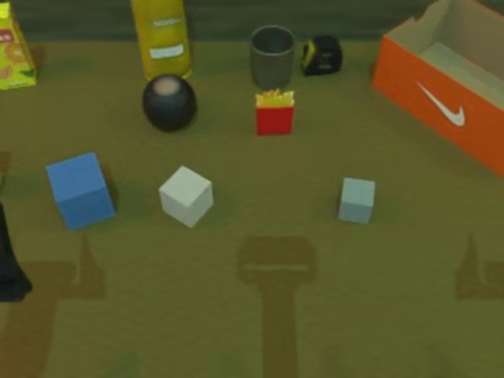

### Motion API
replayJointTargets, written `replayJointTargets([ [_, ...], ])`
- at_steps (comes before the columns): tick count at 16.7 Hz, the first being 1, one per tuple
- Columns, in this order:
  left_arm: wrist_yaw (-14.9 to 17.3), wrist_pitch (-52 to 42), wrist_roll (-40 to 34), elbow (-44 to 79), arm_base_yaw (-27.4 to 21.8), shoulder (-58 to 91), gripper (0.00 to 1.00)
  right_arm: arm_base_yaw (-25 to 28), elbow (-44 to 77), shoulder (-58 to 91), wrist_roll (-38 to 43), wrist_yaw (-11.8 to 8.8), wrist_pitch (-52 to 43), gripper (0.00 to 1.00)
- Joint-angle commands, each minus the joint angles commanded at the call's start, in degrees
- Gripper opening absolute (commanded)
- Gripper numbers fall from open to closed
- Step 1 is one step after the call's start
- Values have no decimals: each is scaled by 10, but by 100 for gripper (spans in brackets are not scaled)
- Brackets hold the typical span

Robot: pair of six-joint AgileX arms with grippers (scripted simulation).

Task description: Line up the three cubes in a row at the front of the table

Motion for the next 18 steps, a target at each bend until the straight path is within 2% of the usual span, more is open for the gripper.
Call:
replayJointTargets([
  [4, 0, 0, 0, 0, 0, 0, 100, 6, 17, 17, 6, -1, -11, 100],
  [8, 0, 0, 0, 0, 0, 0, 100, 33, 124, 124, 43, -4, -77, 100],
  [12, 0, 0, 0, 0, 0, 0, 100, 72, 304, 326, 101, -3, -185, 100],
  [18, 0, 0, 0, 0, 0, 0, 100, 141, 617, 738, 202, 1, -389, 100],
])
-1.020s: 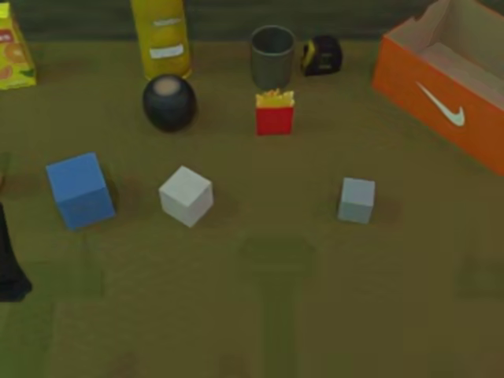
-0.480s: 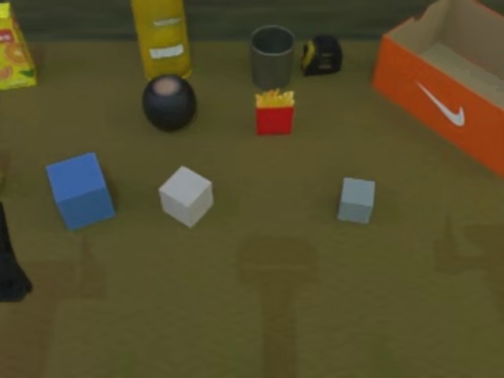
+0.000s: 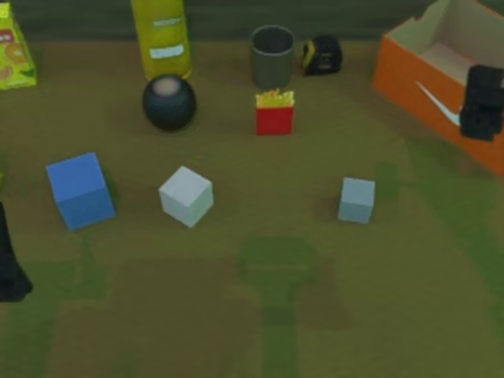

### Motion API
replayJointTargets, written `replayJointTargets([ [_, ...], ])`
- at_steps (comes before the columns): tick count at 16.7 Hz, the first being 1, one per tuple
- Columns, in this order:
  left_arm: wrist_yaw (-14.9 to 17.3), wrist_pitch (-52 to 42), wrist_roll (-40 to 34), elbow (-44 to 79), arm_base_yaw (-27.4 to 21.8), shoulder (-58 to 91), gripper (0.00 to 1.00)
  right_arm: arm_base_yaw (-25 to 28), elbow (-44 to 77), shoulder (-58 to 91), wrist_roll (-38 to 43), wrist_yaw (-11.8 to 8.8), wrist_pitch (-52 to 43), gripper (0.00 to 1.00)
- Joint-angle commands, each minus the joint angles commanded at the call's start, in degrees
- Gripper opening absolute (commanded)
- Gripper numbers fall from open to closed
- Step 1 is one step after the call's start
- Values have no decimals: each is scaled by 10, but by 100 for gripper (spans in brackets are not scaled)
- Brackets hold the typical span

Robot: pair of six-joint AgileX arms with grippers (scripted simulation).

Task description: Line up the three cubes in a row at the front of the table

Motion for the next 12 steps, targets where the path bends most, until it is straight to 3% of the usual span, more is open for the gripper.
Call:
replayJointTargets([
  [6, 0, 0, 0, 0, 0, 0, 100, 64, 279, 358, 94, 1, -184, 100],
  [12, 0, 0, 0, 0, 0, 0, 100, 103, 470, 557, 155, 1, -288, 100],
])
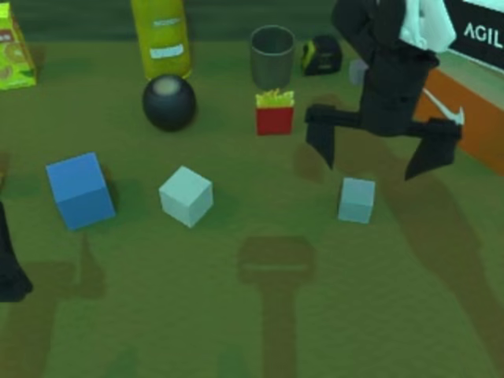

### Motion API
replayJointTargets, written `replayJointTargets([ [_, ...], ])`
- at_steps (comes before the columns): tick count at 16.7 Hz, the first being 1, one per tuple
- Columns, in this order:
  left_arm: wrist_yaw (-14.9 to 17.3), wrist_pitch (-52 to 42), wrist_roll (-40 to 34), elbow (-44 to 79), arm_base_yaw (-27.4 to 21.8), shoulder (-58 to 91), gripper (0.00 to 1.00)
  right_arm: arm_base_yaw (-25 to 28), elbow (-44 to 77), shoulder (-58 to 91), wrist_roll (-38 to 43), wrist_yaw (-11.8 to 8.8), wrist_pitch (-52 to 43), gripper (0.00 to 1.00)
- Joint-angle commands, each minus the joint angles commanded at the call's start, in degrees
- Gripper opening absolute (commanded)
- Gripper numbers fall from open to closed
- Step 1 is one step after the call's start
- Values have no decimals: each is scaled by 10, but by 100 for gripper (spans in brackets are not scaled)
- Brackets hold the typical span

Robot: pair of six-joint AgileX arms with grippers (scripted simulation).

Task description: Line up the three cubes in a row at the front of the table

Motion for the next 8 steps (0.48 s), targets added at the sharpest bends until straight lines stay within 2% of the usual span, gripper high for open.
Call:
replayJointTargets([
  [8, 0, 0, 0, 0, 0, 0, 100, 4, 34, 35, 10, 0, -14, 100],
])
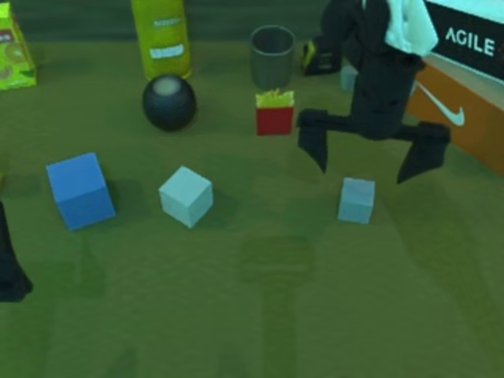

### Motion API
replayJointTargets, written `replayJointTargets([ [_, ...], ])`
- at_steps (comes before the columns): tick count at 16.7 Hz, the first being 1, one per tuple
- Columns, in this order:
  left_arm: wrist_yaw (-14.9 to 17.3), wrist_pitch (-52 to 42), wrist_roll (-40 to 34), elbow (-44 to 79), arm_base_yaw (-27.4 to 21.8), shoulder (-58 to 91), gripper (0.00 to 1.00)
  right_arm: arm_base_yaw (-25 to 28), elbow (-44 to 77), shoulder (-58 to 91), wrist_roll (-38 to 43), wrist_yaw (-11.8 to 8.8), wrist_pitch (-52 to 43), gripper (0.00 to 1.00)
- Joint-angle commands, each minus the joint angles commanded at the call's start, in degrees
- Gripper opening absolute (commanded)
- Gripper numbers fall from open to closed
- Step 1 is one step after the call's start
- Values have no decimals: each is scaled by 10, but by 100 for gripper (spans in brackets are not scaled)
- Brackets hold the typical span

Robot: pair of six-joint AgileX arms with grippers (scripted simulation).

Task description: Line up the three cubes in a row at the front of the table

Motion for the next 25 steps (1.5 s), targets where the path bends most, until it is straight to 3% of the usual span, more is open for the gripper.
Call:
replayJointTargets([
  [9, 0, 0, 0, 0, 0, 0, 100, 3, -94, 55, 2, 1, 151, 100],
  [14, 0, 0, 0, 0, 0, 0, 100, 4, -103, 61, 2, 1, 164, 100],
  [25, 0, 0, 0, 0, 0, 0, 100, 4, -103, 61, 2, 1, 164, 17],
])
